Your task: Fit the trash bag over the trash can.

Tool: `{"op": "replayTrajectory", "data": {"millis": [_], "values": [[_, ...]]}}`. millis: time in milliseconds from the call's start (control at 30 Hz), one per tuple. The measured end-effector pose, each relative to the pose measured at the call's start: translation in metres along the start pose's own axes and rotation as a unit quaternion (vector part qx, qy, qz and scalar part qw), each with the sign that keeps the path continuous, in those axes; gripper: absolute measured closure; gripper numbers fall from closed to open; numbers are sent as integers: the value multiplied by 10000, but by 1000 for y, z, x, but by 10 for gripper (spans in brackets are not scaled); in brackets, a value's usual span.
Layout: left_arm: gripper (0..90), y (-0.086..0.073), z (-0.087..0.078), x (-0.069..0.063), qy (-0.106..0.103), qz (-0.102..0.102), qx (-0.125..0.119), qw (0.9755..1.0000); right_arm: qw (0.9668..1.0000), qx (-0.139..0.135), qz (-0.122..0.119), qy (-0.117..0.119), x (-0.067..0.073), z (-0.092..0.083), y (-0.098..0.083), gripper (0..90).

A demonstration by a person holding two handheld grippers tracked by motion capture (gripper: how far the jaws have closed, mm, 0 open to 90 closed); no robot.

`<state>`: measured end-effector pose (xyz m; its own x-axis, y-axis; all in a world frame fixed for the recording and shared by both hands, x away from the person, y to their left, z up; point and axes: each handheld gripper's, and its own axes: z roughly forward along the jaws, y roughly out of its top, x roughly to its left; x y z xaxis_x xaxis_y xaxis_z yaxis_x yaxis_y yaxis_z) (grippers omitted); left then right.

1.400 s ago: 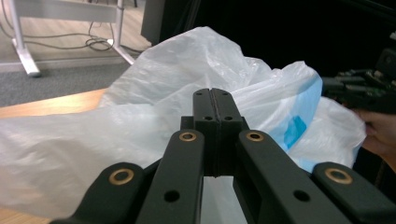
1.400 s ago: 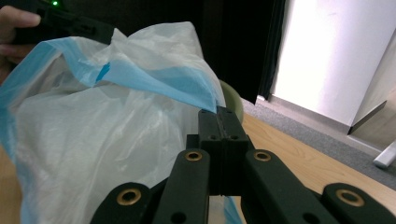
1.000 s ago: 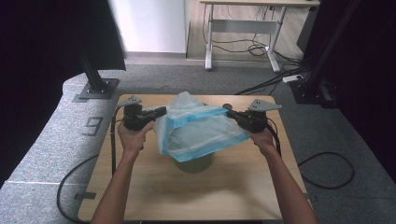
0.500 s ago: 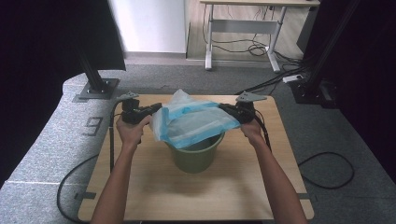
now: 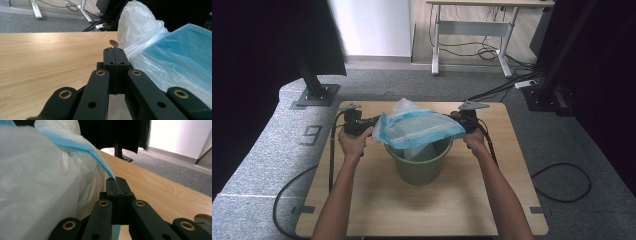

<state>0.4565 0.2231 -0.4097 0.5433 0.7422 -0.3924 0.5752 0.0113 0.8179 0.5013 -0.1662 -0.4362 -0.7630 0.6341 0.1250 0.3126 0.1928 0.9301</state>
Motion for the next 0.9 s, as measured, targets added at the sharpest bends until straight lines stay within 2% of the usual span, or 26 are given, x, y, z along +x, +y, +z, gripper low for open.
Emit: {"op": "replayTrajectory", "data": {"millis": [267, 433, 500, 600, 733, 900], "values": [[898, -3, 8, 6, -76, -180, 62, 9998, 9996, 127, 203, 123, -3, 8, -5, 889], [898, -6, 12, 8, 91, -223, 200, 9995, 9990, 351, 280, 90, -5, 15, -9, 889], [899, -10, 13, 11, 112, -261, 249, 9993, 9982, 518, 318, -7, -7, 17, -13, 888], [899, -15, 10, 15, 31, -344, 212, 9992, 9969, 644, 441, -24, -12, 17, -21, 888], [898, -15, 4, 15, -39, -316, 93, 9995, 9983, 406, 403, -87, -12, 11, -22, 888], [893, -10, -13, 11, -50, -240, -210, 9995, 9985, 428, 304, -163, -12, 2, -17, 888]]}}
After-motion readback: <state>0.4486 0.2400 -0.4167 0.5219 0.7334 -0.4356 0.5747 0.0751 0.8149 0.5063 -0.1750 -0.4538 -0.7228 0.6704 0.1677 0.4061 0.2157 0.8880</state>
